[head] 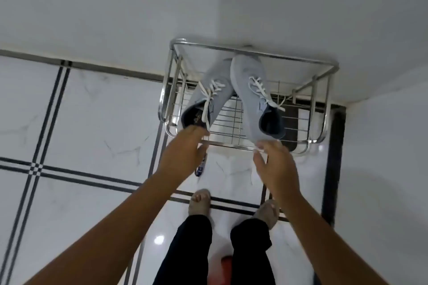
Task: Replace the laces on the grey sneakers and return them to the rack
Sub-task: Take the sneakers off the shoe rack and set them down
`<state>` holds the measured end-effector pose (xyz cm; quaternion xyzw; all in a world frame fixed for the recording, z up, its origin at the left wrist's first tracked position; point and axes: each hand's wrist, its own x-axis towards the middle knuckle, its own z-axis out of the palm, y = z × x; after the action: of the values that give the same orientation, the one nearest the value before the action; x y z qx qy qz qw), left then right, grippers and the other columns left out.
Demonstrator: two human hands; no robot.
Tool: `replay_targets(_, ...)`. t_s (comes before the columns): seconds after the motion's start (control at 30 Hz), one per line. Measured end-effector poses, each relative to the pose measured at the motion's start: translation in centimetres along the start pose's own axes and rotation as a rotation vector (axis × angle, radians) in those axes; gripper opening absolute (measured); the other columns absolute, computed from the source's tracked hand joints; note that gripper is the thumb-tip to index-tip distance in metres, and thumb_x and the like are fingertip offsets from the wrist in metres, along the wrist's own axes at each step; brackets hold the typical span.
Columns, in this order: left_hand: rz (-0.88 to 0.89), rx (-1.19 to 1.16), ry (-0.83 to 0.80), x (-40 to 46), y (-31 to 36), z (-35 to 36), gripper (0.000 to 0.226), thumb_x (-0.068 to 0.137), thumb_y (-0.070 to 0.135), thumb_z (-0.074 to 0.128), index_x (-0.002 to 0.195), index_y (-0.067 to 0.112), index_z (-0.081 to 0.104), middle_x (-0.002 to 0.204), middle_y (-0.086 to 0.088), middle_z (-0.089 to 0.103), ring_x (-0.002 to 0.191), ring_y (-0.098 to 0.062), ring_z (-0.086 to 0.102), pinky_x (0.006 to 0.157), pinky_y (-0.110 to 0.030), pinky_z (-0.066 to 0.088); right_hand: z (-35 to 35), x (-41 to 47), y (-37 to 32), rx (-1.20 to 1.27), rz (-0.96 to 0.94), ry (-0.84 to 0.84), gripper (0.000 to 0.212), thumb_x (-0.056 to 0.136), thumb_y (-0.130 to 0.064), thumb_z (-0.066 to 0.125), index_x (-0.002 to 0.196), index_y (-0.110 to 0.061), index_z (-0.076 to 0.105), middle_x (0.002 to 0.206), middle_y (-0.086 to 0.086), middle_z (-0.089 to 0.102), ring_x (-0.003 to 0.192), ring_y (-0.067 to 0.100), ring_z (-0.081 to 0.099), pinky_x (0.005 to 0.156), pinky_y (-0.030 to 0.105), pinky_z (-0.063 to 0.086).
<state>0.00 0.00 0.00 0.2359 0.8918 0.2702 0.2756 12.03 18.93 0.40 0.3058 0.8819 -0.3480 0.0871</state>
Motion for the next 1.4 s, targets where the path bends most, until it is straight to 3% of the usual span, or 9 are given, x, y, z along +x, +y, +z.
replay_targets(0.07,-0.009,0.213,0.037,2.7,-1.3,1.1,0.036,0.088,0.015,0.064,0.123,0.012,0.057,0.124,-0.006,0.057,0.111,-0.025,0.054,0.087,-0.036,0.048,0.4,3.4,1.2,-0.291,-0.063,0.064,0.032,0.088,-0.019,0.062,0.119,-0.008,0.064,0.115,0.011,0.061,0.107,0.030,0.053,0.088,0.042,0.048)
replay_targets(0.17,-0.036,0.576,-0.153,5.9,-3.0,1.8,0.033,0.089,0.020,0.060,0.121,0.015,0.057,0.115,-0.004,0.063,0.111,-0.025,0.054,0.107,-0.036,0.035,0.2,7.9,1.9,-0.619,-0.029,-0.120,0.032,0.091,-0.027,0.057,0.119,-0.012,0.060,0.118,0.009,0.058,0.111,0.028,0.050,0.094,0.042,0.042)
replay_targets(0.33,0.038,0.905,-0.180,7.5,-3.6,3.7,0.024,0.085,0.009,0.051,0.100,0.021,0.065,0.072,0.004,0.064,0.079,-0.019,0.061,0.120,-0.034,0.010,2.6,9.5,3.7,-0.712,-0.026,-0.261,0.022,0.090,-0.015,0.058,0.112,-0.015,0.060,0.100,0.007,0.065,0.103,0.028,0.058,0.098,0.043,0.040)
replay_targets(0.5,0.122,0.895,-0.188,6.4,-3.0,3.4,0.027,0.085,0.003,0.050,0.105,0.017,0.063,0.079,0.000,0.069,0.079,-0.023,0.064,0.093,-0.029,0.039,2.9,7.7,3.3,-0.431,0.026,-0.181,0.015,0.090,-0.008,0.057,0.104,-0.011,0.062,0.093,0.012,0.065,0.089,0.033,0.063,0.078,0.037,0.053)
replay_targets(0.67,0.356,0.797,-0.086,2.2,-1.6,2.6,0.025,0.056,0.012,0.082,0.071,0.015,0.063,0.052,0.002,0.060,0.044,-0.019,0.056,0.054,-0.023,0.036,3.0,2.2,2.3,-0.224,0.024,-0.113,0.009,0.090,-0.016,0.058,0.094,-0.009,0.059,0.086,0.014,0.063,0.082,0.033,0.060,0.071,0.040,0.053)
replay_targets(0.83,0.483,0.408,0.008,-6.1,1.4,2.9,0.028,0.056,0.011,0.082,0.073,0.009,0.060,0.060,-0.005,0.058,0.049,-0.024,0.055,0.049,-0.026,0.041,2.9,-7.2,2.4,-0.178,-0.011,-0.065,0.024,0.088,-0.025,0.065,0.106,-0.010,0.060,0.086,0.012,0.062,0.082,0.032,0.058,0.065,0.040,0.050)
replay_targets(1.03,0.520,0.416,-0.195,-14.7,3.0,6.6,0.017,0.072,0.032,0.059,0.079,0.017,0.061,0.071,0.002,0.058,0.059,-0.021,0.056,0.053,-0.030,0.041,2.4,-17.0,4.2,-0.106,-0.004,-0.077,0.029,0.080,-0.025,0.075,0.106,-0.014,0.066,0.085,0.005,0.065,0.081,0.026,0.061,0.063,0.031,0.049)
replay_targets(1.3,0.411,0.401,-0.339,-16.4,1.7,17.0,0.028,0.074,0.024,0.036,0.072,0.018,0.064,0.064,0.003,0.060,0.053,-0.018,0.059,0.050,-0.028,0.044,6.0,-19.5,14.6,-0.120,0.165,-0.258,0.022,0.088,-0.020,0.066,0.107,-0.009,0.064,0.092,0.013,0.063,0.089,0.034,0.060,0.069,0.038,0.050)
replay_targets(1.4,0.388,0.464,-0.367,-13.8,-0.7,23.1,0.011,0.067,0.020,0.054,0.071,0.018,0.063,0.061,0.003,0.059,0.050,-0.017,0.059,0.051,-0.026,0.045,9.7,-16.2,19.7,-0.179,0.151,-0.279,0.023,0.089,-0.013,0.061,0.109,-0.004,0.063,0.098,0.018,0.064,0.095,0.038,0.058,0.079,0.042,0.049)
